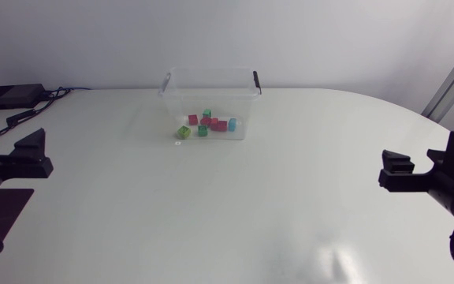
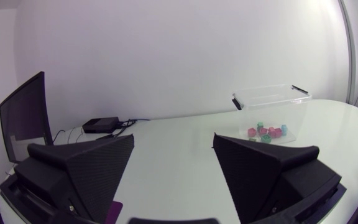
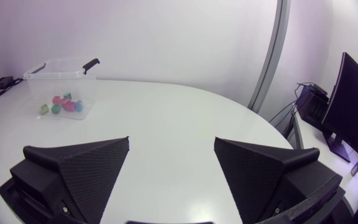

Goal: Place the duplo bricks in the container

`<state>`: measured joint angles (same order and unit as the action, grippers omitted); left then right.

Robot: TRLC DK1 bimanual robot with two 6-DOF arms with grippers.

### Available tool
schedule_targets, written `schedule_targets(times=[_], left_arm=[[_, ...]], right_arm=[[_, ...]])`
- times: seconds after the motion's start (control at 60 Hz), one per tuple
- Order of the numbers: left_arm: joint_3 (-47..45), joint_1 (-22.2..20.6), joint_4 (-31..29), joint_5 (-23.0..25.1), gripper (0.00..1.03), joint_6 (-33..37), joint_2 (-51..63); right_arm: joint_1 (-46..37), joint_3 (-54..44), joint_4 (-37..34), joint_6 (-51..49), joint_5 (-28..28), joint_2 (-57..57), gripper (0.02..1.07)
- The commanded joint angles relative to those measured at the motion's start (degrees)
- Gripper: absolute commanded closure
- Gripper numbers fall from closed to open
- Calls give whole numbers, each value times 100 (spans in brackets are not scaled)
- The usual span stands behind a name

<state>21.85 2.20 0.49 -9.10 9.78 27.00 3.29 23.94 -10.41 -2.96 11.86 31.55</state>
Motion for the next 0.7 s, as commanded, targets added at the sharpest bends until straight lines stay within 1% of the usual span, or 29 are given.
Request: schedule_targets(times=[0.0,0.067,0.417,0.517,0.683], left_arm=[[-409,44,188,-4,14,200,-292],[-647,44,311,-4,14,226,-538],[-1185,-48,185,316,14,-196,-1295],[-1342,-75,148,409,11,-318,-1515],[-1604,-120,87,566,11,-524,-1885]], right_arm=[[-92,-267,154,-187,-70,-140,8],[-118,-443,286,-266,-113,-307,8],[-192,-1126,550,-69,-489,-1304,8],[-213,-1325,627,-12,-598,-1594,8],[-249,-1658,756,84,-781,-2081,8]])
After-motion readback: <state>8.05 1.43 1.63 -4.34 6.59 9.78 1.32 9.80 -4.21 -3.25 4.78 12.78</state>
